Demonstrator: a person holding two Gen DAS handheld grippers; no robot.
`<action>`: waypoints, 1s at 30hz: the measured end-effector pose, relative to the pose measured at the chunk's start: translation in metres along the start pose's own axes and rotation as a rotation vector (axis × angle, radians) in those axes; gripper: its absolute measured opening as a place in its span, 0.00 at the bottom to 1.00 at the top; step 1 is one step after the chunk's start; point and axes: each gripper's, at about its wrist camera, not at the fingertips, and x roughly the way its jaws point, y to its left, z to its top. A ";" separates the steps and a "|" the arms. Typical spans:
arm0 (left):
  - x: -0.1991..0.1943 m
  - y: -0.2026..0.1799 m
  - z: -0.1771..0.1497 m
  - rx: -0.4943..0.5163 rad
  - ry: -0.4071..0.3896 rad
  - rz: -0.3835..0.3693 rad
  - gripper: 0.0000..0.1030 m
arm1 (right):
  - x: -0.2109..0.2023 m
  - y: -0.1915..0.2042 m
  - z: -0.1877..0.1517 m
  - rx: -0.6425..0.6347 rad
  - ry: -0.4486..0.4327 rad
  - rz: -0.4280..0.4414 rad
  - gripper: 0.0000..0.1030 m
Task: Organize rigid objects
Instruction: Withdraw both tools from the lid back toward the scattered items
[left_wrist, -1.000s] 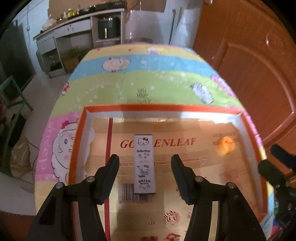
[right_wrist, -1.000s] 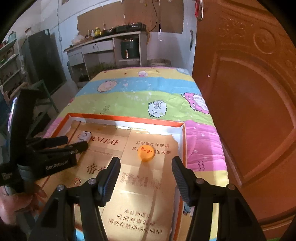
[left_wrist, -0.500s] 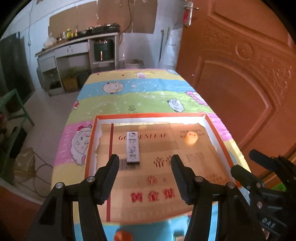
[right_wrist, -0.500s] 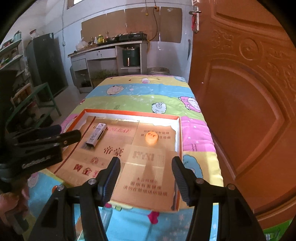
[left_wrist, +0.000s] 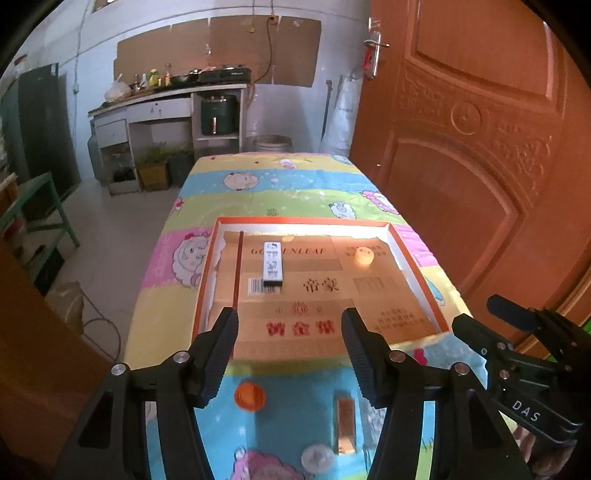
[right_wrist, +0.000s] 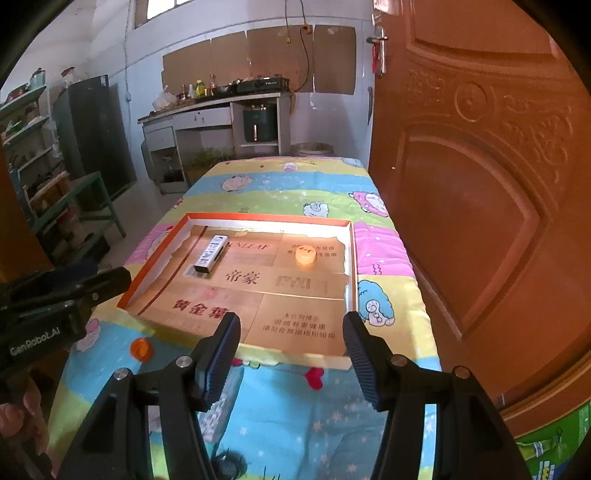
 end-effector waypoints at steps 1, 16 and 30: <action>-0.004 -0.001 -0.003 0.000 -0.001 -0.001 0.58 | -0.005 0.001 -0.002 -0.002 -0.005 0.002 0.56; -0.059 -0.006 -0.059 0.003 -0.020 -0.011 0.58 | -0.062 0.022 -0.055 -0.033 -0.042 0.004 0.56; -0.087 -0.014 -0.103 -0.012 -0.039 0.003 0.58 | -0.096 0.038 -0.089 -0.045 -0.062 -0.005 0.56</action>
